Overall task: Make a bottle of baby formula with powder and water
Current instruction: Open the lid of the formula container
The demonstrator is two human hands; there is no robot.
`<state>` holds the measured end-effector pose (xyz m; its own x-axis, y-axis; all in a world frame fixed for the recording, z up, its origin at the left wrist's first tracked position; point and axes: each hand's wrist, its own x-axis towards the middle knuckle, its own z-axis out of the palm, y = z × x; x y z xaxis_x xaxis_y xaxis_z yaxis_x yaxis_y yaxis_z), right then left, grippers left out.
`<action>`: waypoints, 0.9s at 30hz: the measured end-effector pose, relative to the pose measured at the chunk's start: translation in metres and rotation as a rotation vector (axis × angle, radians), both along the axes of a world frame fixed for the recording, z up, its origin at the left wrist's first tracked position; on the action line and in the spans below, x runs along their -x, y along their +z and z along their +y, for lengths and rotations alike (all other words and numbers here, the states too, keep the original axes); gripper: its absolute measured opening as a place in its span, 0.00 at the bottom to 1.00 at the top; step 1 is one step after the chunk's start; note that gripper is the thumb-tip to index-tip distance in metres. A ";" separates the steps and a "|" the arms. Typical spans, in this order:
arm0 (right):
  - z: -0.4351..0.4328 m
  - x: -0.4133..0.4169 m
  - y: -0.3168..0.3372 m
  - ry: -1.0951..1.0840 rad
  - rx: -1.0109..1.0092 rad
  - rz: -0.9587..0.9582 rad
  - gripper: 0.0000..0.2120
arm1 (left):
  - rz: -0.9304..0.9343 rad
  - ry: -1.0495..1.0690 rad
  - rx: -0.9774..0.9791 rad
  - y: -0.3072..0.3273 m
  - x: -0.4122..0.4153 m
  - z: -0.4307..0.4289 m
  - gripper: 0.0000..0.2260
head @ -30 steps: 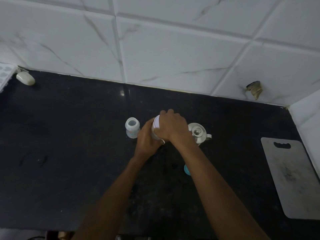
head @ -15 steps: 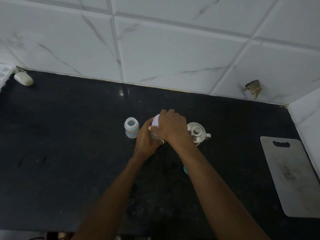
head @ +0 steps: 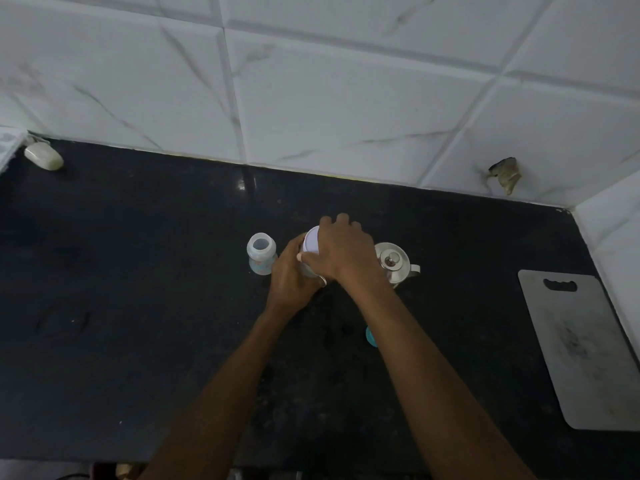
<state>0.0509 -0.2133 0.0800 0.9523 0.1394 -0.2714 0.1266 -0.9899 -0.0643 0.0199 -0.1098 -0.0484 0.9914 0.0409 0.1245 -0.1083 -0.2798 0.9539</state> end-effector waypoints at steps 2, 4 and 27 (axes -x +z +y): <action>0.002 0.002 -0.003 -0.014 -0.001 -0.041 0.35 | -0.001 0.001 -0.007 0.000 0.000 0.000 0.32; 0.002 0.001 -0.004 -0.013 -0.037 -0.044 0.33 | 0.002 -0.001 -0.014 -0.002 0.000 0.001 0.32; -0.066 0.130 -0.023 -0.282 -0.214 -0.093 0.35 | 0.054 0.000 -0.103 0.008 0.002 0.000 0.37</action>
<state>-0.0794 -0.2788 0.0569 0.9807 -0.0874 -0.1751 -0.1339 -0.9521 -0.2750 0.0175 -0.1100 -0.0401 0.9967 0.0303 0.0747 -0.0578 -0.3768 0.9245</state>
